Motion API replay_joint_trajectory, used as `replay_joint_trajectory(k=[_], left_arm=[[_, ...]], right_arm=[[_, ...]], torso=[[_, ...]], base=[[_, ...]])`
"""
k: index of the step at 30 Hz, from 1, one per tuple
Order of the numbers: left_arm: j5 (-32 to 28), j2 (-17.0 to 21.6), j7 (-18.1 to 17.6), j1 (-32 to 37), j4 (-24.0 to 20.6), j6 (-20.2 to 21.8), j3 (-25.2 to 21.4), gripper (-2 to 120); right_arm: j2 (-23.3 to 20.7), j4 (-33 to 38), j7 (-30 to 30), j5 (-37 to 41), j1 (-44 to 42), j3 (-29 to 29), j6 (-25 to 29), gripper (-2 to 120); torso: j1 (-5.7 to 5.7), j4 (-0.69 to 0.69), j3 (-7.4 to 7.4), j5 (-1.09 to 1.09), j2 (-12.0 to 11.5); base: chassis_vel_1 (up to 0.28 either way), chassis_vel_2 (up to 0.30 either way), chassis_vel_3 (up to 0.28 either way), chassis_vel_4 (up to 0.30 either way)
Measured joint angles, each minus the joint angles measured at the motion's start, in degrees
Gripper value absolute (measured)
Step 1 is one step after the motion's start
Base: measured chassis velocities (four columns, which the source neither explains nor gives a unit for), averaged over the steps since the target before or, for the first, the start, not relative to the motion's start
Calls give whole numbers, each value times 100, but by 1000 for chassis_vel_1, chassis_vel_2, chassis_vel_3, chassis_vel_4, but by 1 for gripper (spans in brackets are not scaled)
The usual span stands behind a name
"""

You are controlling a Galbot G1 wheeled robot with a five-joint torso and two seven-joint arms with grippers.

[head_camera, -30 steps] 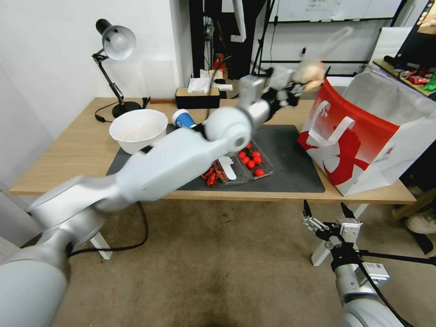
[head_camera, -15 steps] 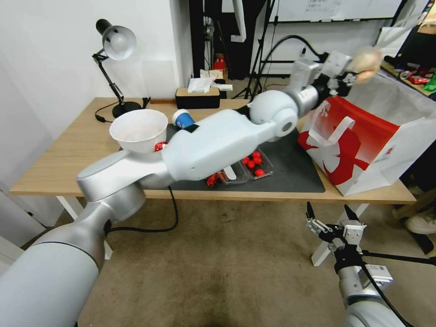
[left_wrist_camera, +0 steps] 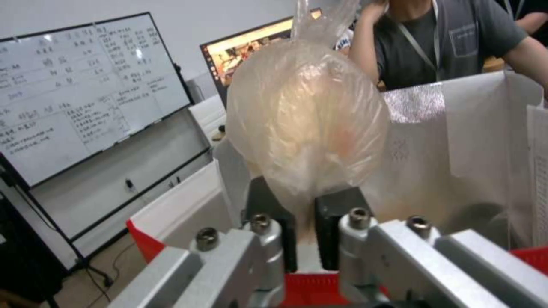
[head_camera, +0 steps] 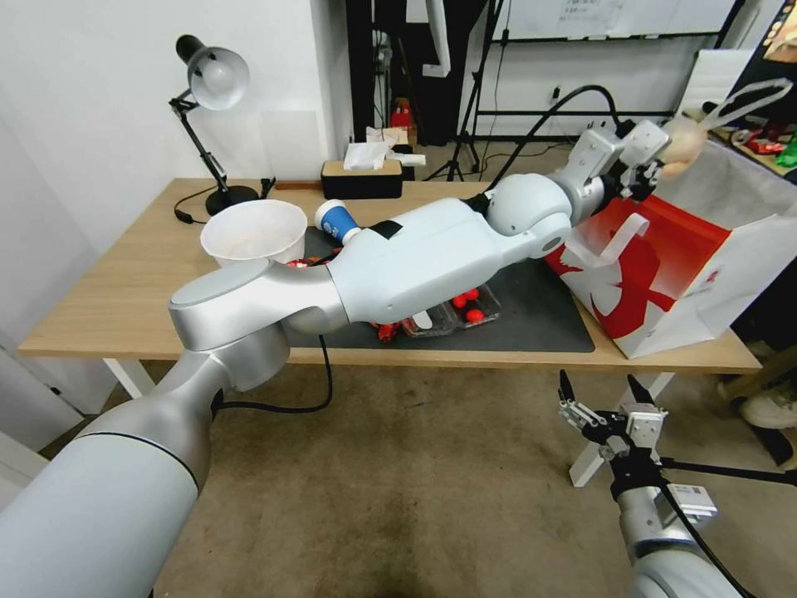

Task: Pick up the trash from the table and place it into the takeout bag.

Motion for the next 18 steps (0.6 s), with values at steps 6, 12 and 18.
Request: replay_joint_trajectory(k=[6, 12, 18], left_arm=[[-7, 12, -48, 0, -111, 102, 5, 34], [-37, 22, -118, -56, -127, 126, -21, 53], [-137, 26, -215, -85, -197, 139, -47, 78]], right_arm=[[-1, 0, -2, 4, 27, -17, 0, 100], [-10, 3, -2, 6, 30, -19, 0, 100], [-12, 8, -2, 8, 48, -39, 0, 100]], torso=[[0, -1, 0, 0, 0], [0, -1, 0, 0, 0], [0, 0, 0, 0, 0]], base=[[0, 0, 0, 0], [0, 0, 0, 0], [0, 0, 0, 0]])
